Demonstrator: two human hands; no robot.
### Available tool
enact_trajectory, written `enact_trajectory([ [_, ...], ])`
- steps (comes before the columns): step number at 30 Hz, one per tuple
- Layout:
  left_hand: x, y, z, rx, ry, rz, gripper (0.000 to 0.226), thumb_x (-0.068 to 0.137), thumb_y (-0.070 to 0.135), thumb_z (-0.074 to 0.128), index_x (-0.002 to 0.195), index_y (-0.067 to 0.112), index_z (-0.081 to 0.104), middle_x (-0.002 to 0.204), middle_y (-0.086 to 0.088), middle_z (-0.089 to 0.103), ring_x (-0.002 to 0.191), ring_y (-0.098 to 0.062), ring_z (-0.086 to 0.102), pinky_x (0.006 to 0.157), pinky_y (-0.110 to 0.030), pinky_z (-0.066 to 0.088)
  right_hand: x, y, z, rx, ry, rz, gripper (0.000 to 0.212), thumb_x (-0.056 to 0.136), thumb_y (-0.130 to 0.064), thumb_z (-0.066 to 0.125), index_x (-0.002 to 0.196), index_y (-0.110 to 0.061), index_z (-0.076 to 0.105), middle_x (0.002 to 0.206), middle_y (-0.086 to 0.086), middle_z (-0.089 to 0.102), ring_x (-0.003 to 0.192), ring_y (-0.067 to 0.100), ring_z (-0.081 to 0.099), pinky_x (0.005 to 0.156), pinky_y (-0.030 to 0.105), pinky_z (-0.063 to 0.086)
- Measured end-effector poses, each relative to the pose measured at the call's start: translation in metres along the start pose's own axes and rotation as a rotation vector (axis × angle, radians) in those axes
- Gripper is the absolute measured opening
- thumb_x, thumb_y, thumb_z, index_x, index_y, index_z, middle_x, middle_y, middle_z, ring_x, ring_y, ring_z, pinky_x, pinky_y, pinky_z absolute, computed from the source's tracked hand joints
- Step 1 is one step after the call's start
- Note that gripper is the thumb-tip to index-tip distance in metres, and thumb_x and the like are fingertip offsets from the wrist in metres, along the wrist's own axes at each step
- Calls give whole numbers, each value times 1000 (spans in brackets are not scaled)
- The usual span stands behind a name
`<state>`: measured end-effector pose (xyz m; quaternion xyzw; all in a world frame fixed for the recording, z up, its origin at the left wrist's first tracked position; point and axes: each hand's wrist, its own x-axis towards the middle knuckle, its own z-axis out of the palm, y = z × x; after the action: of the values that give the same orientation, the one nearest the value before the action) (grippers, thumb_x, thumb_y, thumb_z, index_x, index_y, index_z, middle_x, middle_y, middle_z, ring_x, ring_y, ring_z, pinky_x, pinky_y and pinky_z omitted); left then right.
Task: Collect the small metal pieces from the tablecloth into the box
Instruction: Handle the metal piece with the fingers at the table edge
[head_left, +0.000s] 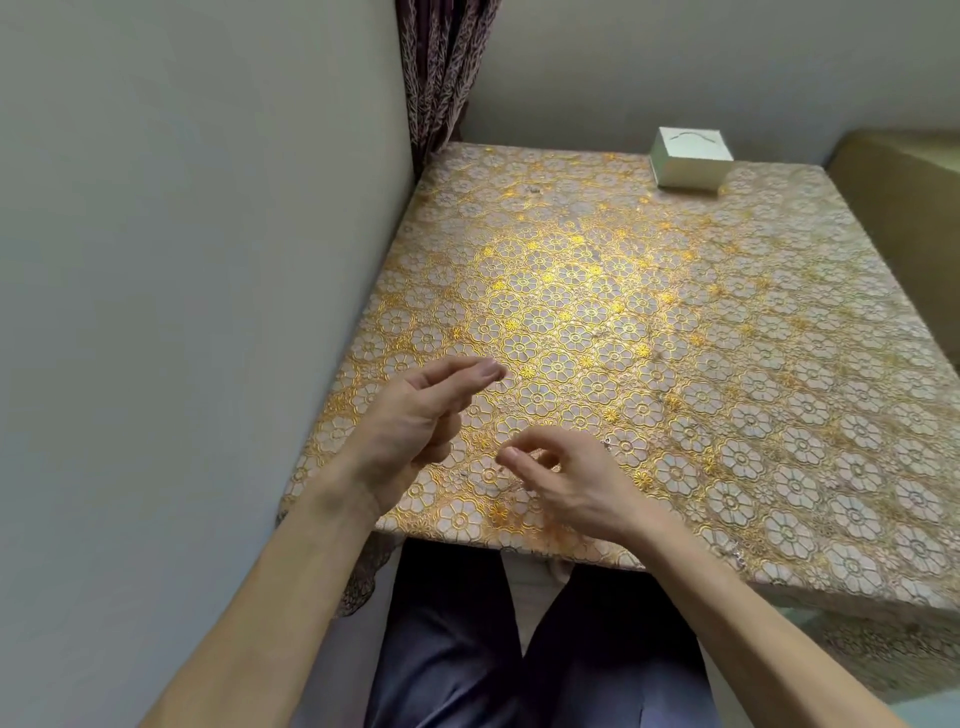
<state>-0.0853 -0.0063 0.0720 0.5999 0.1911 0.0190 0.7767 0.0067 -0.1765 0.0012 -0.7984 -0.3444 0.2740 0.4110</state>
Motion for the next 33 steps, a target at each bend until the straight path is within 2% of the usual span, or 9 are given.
enact_trajectory([
  [2,0,1,-6,-19,46,16,32,71,41,78,97,22,78,62,7,33,51,-12,13,38,-19,15,-6,6,-7,16,36,44,20,100,-41,57,99,-27,72,93,-14,70,76,-7,64,67,14,46],
  [6,2,-2,-18,-69,164,19,26,75,39,75,96,25,79,61,10,35,49,-8,20,38,-17,16,-18,15,-27,75,106,85,19,97,-42,58,95,-29,71,92,-7,73,79,5,68,71,23,55],
  [9,5,-12,-20,-63,252,-6,28,77,40,75,101,25,77,62,10,35,52,-9,22,42,-21,15,-28,12,-38,206,130,72,26,91,-43,59,100,-23,73,89,-3,73,75,6,67,65,18,52],
  [13,10,-30,-17,-135,306,-41,44,76,40,75,115,20,71,64,10,31,51,-7,18,38,-17,13,-39,8,-46,362,188,85,26,89,-37,65,97,-15,77,79,1,72,70,11,65,62,21,51],
  [18,12,-41,-22,-186,288,-52,32,89,32,70,116,16,70,59,11,35,42,-4,21,32,-15,16,-51,7,-50,419,215,91,24,90,-34,66,95,-14,78,78,-1,71,70,11,63,61,21,49],
  [20,12,-43,-22,-213,278,-57,29,89,32,69,113,17,71,59,11,37,42,-3,21,33,-14,16,-54,7,-50,442,224,99,26,89,-35,64,97,-14,78,78,-2,70,71,12,62,61,21,49],
  [25,8,-46,-24,-208,254,-79,27,84,34,71,104,16,72,64,9,37,45,-4,21,34,-15,15,-61,11,-47,539,255,143,21,98,-20,58,99,-14,78,77,-1,68,69,13,61,60,21,47],
  [28,5,-49,-26,-139,236,-91,20,89,30,69,100,14,74,63,9,39,46,-4,22,33,-15,17,-65,12,-47,561,298,158,23,91,-30,61,95,-15,79,75,-2,67,69,13,59,59,20,46],
  [33,3,-46,-25,-63,209,-79,26,84,33,71,99,12,73,63,8,39,45,-6,23,33,-15,20,-69,13,-51,515,307,159,27,87,-34,62,93,-14,78,75,-3,67,68,12,59,58,19,46],
])
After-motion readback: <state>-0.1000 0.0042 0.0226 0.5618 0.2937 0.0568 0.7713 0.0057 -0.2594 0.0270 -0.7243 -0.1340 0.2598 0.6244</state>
